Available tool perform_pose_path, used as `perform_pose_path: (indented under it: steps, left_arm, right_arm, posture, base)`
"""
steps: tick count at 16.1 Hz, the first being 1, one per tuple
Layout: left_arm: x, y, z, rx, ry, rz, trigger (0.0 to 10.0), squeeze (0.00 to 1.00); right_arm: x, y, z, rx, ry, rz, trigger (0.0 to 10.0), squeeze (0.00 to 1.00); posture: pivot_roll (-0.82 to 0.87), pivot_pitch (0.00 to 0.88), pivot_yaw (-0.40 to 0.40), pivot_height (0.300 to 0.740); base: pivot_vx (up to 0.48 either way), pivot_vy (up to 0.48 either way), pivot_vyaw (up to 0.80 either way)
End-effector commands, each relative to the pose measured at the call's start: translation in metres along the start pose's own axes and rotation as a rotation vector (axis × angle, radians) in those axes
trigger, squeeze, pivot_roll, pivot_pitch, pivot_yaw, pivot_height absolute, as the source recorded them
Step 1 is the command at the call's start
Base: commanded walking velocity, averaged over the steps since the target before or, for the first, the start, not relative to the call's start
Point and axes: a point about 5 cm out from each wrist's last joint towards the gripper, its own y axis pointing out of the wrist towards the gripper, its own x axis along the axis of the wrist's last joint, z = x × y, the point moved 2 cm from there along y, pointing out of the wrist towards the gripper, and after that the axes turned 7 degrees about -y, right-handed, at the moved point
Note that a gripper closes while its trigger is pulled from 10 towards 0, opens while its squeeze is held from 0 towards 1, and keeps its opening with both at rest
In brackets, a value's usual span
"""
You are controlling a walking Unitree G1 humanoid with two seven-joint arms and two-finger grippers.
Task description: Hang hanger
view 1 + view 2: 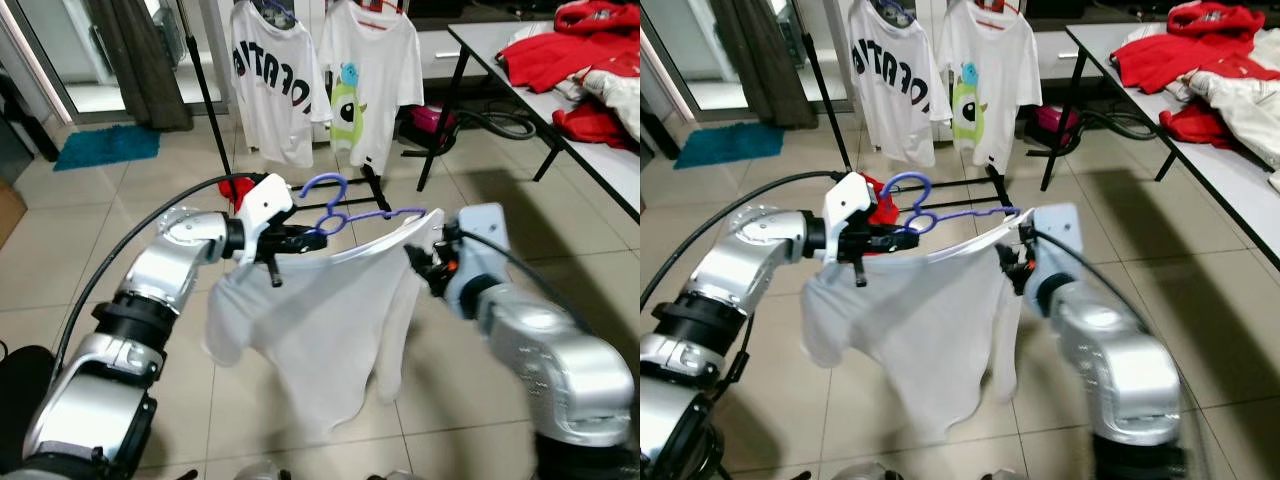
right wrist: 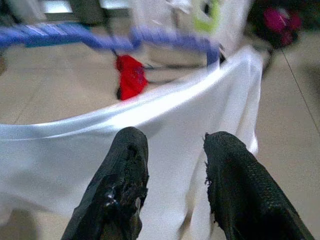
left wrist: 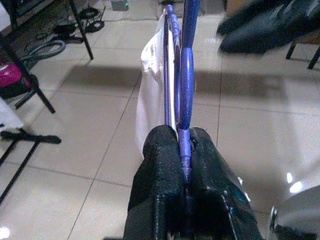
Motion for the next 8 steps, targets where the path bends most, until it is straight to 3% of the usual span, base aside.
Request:
perform_pose_path:
  steps: [1, 8]
  left_arm:
    - [0.0073, -0.0032, 0.0011, 0.012, 0.008, -0.036, 0.0, 0.0]
    - [0.0073, -0.0032, 0.0011, 0.012, 0.008, -0.036, 0.0, 0.0]
  right_arm:
    - [-0.0001, -0.0003, -0.0051, -0.03, 0.004, 0.008, 10.0, 0.0]
    - [-0.0001, -0.0003, -0.0051, -0.03, 0.004, 0.008, 10.0, 0.0]
  posture:
    - [-0.12, 0.05, 0.072, 0.74]
    - [-0.12, 0.05, 0.072, 0.74]
  base:
    - [0.0, 0.0, 0.0]
    - [0.0, 0.0, 0.0]
